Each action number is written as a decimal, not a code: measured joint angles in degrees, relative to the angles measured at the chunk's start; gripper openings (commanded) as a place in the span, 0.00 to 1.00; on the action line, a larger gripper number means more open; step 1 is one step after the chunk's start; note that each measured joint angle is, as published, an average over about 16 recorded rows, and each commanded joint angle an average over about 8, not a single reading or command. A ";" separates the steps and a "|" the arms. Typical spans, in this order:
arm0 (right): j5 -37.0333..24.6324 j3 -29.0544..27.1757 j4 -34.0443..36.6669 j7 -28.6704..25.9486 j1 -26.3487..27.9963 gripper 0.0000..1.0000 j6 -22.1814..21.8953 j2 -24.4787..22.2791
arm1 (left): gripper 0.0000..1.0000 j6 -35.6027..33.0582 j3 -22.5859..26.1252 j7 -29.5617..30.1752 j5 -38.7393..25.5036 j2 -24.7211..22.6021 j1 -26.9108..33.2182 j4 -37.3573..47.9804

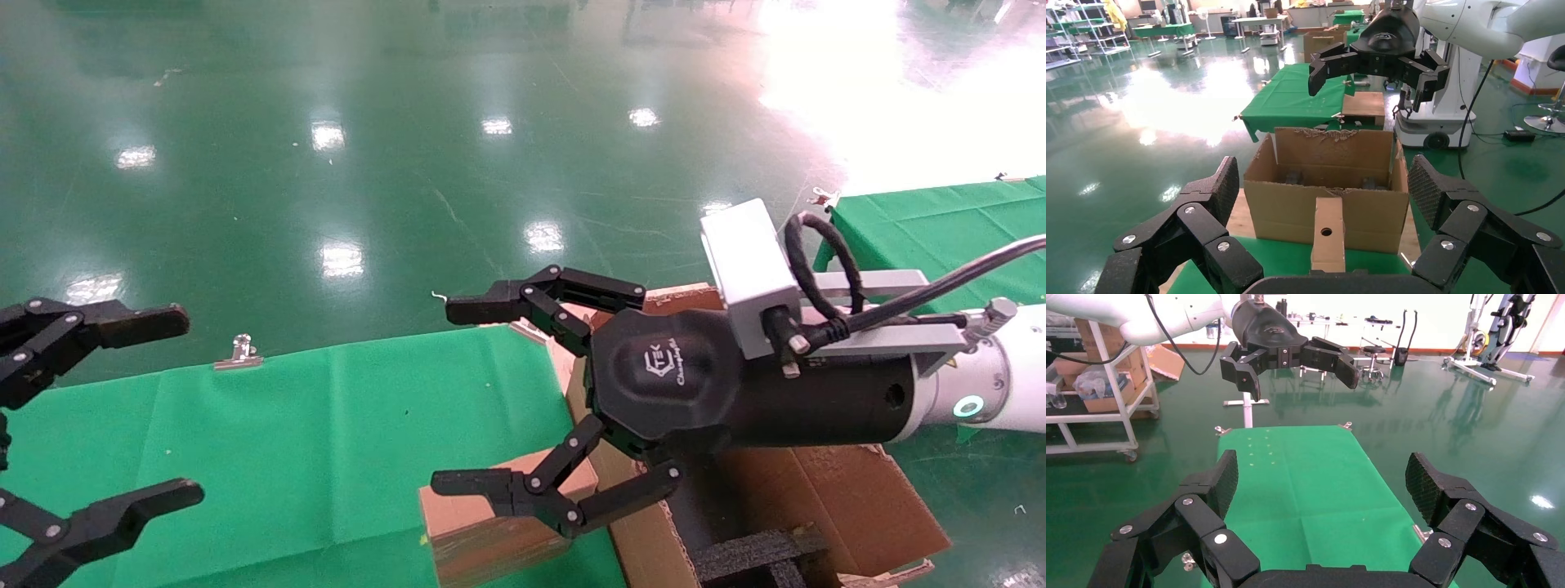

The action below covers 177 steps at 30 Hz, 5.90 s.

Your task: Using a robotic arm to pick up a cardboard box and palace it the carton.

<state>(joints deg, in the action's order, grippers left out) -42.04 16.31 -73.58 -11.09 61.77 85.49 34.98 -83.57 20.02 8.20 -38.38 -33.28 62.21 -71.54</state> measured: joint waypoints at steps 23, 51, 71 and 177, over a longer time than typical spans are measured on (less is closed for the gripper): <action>-0.02 -0.01 0.00 0.03 -0.01 1.00 0.02 -0.01 | 0.00 0.00 0.00 0.00 0.00 0.00 0.00 0.00; -30.33 19.78 2.74 -0.68 20.75 1.00 4.98 6.76 | 0.00 0.00 0.01 0.00 0.00 0.00 0.00 0.00; -45.94 36.18 6.32 3.94 30.09 1.00 4.40 14.62 | 0.17 0.00 0.01 -0.01 0.01 0.00 0.01 0.00; -36.49 72.20 22.11 6.09 73.82 0.00 5.18 -11.23 | 1.00 0.03 0.03 -0.02 0.04 0.02 -0.01 0.04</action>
<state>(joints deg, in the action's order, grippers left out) -78.52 88.52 -51.48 -5.00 135.58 90.67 23.75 -83.55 20.05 8.18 -38.35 -33.26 62.20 -71.50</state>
